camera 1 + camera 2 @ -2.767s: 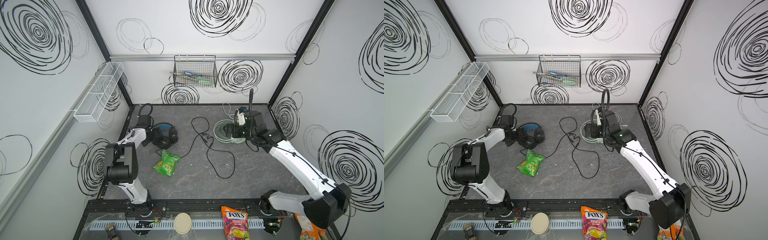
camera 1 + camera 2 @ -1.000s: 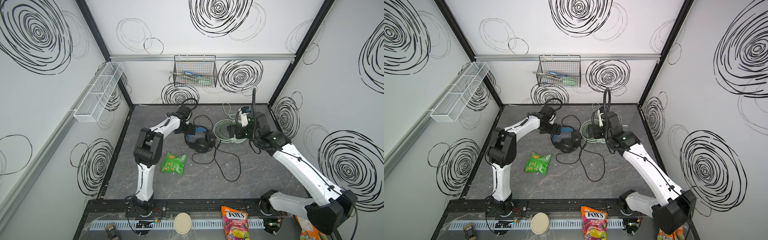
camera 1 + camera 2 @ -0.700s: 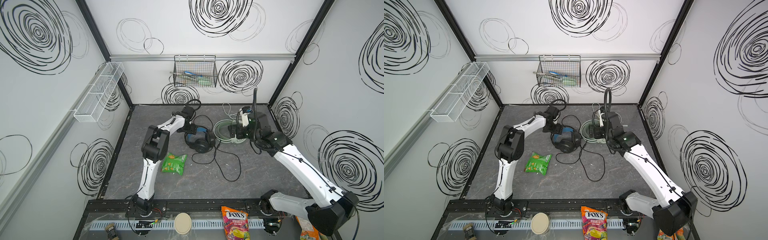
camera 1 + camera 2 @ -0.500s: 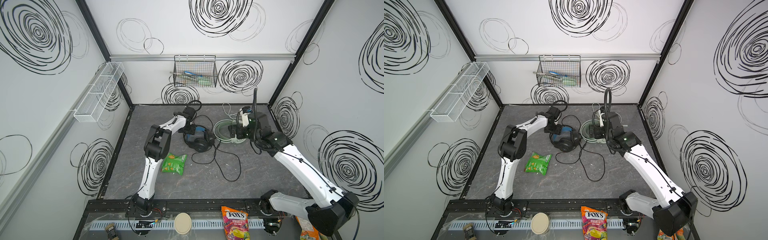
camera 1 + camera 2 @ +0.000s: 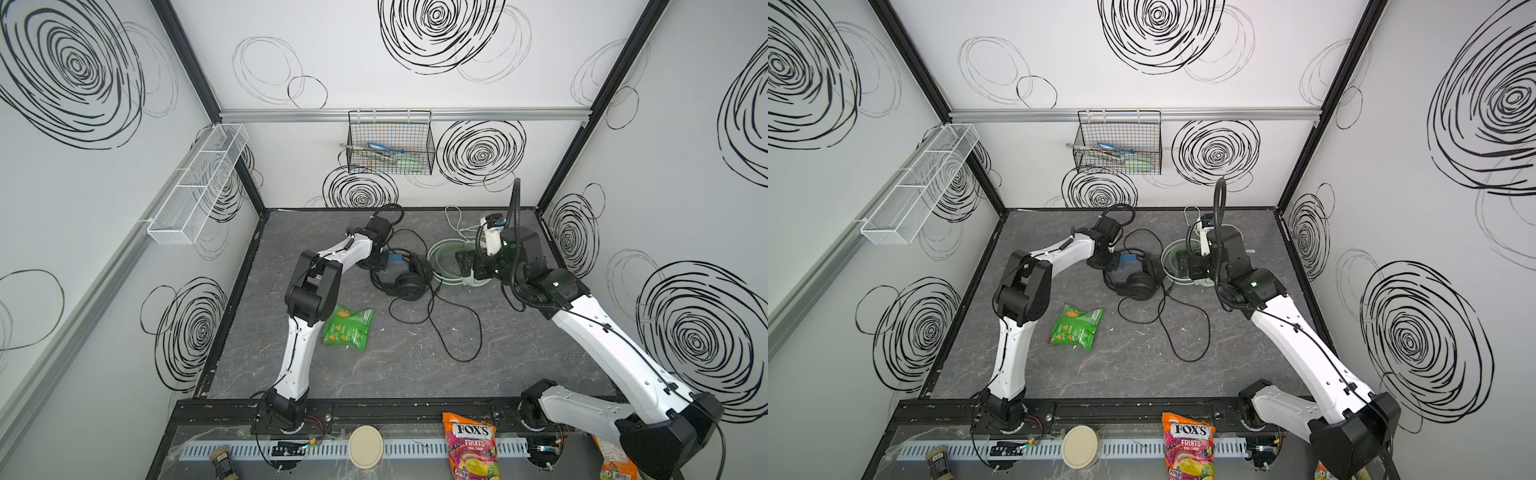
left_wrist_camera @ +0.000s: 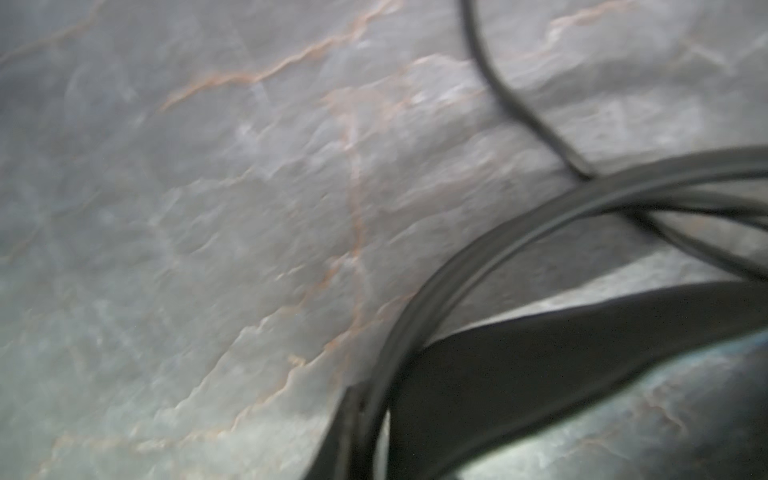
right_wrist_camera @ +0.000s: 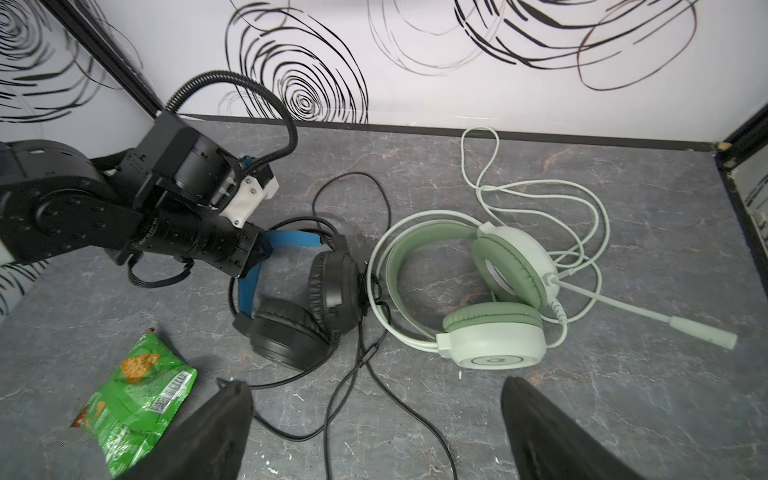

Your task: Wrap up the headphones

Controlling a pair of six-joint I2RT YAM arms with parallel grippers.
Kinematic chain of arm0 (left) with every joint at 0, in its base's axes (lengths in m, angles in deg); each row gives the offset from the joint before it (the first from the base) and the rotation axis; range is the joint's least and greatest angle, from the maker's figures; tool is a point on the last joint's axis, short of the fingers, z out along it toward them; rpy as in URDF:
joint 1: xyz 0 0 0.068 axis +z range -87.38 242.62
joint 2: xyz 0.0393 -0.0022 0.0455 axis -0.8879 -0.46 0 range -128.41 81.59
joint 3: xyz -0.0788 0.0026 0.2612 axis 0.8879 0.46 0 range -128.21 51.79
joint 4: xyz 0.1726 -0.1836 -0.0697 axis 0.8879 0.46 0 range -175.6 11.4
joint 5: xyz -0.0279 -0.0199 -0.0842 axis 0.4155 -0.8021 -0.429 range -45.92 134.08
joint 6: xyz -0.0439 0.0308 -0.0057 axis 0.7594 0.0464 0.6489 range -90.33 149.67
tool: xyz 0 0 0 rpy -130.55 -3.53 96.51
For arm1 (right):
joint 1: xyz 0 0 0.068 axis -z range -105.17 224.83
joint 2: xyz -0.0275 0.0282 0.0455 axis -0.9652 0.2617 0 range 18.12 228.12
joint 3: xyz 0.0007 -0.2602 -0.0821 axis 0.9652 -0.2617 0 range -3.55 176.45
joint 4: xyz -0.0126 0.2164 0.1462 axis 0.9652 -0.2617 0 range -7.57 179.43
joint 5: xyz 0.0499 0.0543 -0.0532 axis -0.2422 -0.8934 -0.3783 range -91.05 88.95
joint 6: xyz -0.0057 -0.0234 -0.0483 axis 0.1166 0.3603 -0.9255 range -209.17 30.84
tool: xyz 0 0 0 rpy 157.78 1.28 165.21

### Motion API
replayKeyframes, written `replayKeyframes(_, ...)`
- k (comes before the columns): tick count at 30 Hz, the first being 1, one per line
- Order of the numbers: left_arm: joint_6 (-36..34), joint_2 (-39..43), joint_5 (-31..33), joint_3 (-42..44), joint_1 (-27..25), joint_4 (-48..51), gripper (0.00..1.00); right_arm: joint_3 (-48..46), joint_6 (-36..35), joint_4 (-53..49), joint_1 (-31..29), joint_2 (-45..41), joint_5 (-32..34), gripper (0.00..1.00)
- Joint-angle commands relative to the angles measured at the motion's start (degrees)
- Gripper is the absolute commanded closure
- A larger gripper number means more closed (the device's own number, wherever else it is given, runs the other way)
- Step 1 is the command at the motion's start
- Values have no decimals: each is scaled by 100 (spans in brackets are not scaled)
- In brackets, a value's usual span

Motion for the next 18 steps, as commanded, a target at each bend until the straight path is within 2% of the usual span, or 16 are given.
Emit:
replayKeyframes(1, 130, 712, 441, 138, -5, -144, 100, -92, -15, 423, 45, -266, -527, 3)
replayKeyframes(6, 188, 1768, 1176, 342, -151, -204, 100, -212, 37, 534, 67, -510, -1065, 3)
replayKeyframes(11, 86, 2968, 2288, 294, -504, -179, 100, -495, 228, 792, 72, -948, -1740, 3)
replayKeyframes(15, 6, 3748, 2964, 206, -1045, -270, 100, -452, 354, 816, 75, -977, -2469, 3)
replayKeyframes(18, 114, 4066, 3490, -102, -1478, -69, 100, -458, 393, 899, 96, -1015, -2606, 3)
